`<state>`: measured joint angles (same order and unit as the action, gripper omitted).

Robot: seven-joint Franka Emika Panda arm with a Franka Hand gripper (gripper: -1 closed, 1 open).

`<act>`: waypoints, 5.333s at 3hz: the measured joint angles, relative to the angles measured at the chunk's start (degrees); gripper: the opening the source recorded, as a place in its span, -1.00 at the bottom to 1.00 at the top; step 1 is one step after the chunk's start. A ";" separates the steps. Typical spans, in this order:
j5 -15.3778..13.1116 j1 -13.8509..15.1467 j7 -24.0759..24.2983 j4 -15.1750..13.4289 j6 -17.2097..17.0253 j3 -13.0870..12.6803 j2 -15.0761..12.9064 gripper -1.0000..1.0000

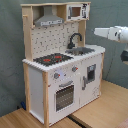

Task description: Play with the kitchen

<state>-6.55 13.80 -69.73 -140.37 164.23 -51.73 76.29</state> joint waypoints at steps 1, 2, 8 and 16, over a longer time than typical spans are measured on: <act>0.00 0.51 -4.90 0.51 2.08 2.13 -3.06 1.00; 0.00 1.31 -9.41 1.67 4.02 4.10 -6.35 1.00; -0.07 15.23 -29.72 6.92 15.74 7.12 -28.22 1.00; 0.00 45.59 -28.12 28.77 16.64 -13.88 -41.66 1.00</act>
<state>-6.55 59.40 -97.84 -111.60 180.87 -65.62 34.64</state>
